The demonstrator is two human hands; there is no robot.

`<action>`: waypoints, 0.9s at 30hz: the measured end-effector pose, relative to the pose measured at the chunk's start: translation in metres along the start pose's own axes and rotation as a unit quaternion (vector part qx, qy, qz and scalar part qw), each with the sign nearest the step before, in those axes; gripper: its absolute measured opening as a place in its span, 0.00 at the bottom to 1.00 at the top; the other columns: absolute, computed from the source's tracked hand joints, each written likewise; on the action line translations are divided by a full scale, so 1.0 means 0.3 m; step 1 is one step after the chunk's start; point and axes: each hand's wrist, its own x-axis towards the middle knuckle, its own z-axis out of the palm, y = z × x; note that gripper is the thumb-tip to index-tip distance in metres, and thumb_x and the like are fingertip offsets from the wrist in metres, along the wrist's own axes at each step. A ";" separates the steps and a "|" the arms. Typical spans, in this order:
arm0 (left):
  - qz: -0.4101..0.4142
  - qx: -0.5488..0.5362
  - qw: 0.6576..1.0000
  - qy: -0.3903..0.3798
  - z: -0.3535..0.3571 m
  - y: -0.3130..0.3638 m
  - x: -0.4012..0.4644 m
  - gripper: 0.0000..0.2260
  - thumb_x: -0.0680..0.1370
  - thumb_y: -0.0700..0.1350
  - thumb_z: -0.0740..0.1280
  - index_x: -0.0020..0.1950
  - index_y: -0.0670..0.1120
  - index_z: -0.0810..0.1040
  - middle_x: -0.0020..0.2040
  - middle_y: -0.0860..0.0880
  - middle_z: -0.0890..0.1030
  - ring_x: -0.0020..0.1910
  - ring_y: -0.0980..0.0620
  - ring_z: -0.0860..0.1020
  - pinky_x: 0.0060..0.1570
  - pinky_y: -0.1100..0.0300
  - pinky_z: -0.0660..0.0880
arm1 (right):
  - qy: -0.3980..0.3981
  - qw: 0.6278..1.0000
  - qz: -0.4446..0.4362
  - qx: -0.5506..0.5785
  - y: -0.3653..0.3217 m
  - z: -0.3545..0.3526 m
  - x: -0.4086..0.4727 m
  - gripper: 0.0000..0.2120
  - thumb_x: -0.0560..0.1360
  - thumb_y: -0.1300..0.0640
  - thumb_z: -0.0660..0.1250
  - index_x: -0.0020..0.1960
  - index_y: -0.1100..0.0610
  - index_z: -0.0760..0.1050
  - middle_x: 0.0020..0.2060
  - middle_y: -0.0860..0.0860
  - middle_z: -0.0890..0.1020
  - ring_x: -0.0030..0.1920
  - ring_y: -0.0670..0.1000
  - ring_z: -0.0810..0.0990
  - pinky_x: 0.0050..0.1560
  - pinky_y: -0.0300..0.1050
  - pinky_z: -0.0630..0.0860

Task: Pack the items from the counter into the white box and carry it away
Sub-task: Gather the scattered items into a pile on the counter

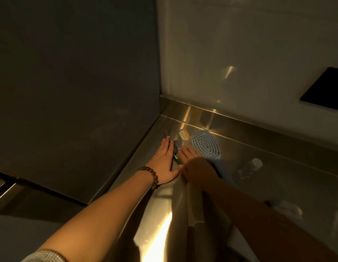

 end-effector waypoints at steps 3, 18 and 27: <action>0.010 0.013 1.000 -0.010 0.006 0.032 0.014 0.46 0.72 0.64 0.60 0.75 0.43 0.36 0.76 0.43 0.36 0.73 0.50 0.35 0.71 0.58 0.39 | -0.017 1.000 0.009 -0.012 0.017 0.000 -0.027 0.27 0.81 0.51 0.54 0.77 0.58 0.53 0.77 0.55 0.55 0.77 0.53 0.52 0.76 0.52 0.49; -0.059 -0.038 0.997 0.040 -0.170 0.055 -0.370 0.29 0.78 0.56 0.60 0.76 0.47 0.56 0.73 0.45 0.64 0.70 0.48 0.66 0.67 0.58 0.62 | 0.027 0.994 0.027 0.098 -0.145 -0.101 -0.316 0.30 0.80 0.47 0.58 0.78 0.53 0.52 0.78 0.55 0.49 0.78 0.55 0.46 0.76 0.50 0.50; -0.123 -0.088 0.981 0.124 -0.115 0.061 -0.820 0.24 0.79 0.61 0.53 0.64 0.47 0.73 0.61 0.48 0.77 0.58 0.52 0.75 0.58 0.59 0.69 | -0.014 0.994 0.023 0.109 -0.255 0.049 -0.536 0.30 0.80 0.44 0.56 0.78 0.47 0.50 0.78 0.53 0.46 0.78 0.56 0.42 0.75 0.51 0.49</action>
